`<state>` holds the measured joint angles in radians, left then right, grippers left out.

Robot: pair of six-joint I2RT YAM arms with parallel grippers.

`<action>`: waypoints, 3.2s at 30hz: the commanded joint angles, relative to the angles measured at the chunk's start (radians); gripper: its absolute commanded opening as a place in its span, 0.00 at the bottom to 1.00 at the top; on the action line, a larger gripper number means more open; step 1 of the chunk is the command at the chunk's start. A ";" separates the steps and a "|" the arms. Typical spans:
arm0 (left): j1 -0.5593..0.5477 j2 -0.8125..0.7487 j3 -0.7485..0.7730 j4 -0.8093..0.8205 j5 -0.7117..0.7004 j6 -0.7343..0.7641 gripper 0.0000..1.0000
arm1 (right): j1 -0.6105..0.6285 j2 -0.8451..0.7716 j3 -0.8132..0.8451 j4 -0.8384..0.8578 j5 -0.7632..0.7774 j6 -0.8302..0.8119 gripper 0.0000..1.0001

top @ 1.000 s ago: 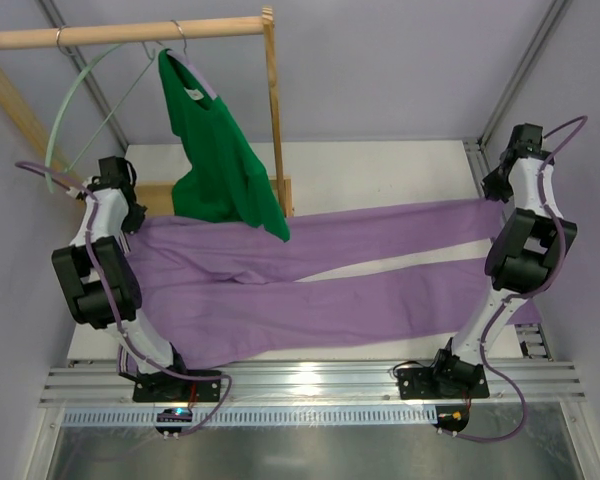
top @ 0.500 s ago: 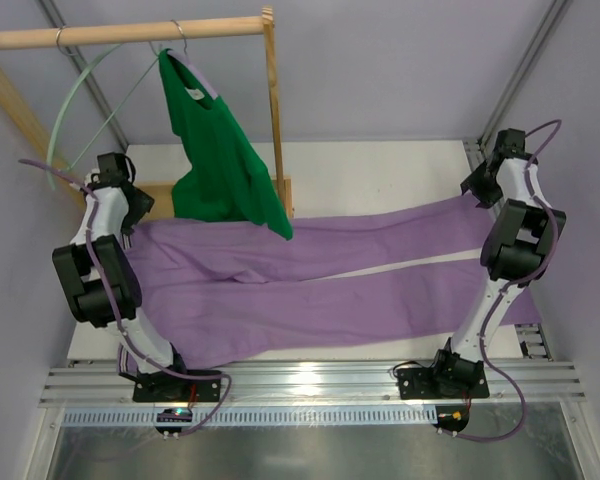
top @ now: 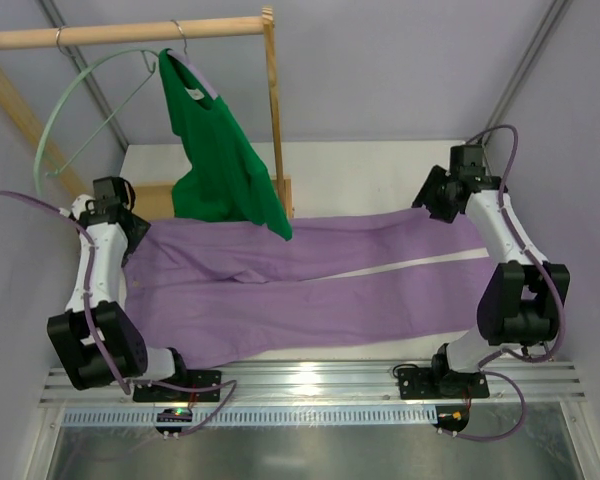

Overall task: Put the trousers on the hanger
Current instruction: Fold the trousers

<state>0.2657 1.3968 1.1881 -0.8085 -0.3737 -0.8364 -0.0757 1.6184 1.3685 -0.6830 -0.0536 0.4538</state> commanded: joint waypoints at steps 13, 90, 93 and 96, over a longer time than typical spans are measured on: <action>0.073 -0.242 -0.367 -0.202 0.009 -0.276 0.68 | 0.194 -0.357 -0.378 0.079 -0.069 -0.032 0.58; 0.265 0.083 -0.406 0.060 -0.036 -0.145 0.01 | 0.194 -0.592 -0.302 -0.039 -0.049 -0.076 0.59; 0.264 0.113 -0.381 0.095 -0.037 -0.113 0.00 | 0.194 -0.598 -0.305 -0.044 -0.037 -0.078 0.59; 0.264 0.123 -0.361 0.126 -0.031 -0.086 0.01 | 0.194 -0.603 -0.315 -0.041 -0.032 -0.078 0.60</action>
<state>0.5194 1.5002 0.7898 -0.8429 -0.3855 -0.9550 0.1150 1.0439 1.0267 -0.7345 -0.1017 0.3702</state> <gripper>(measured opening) 0.005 0.595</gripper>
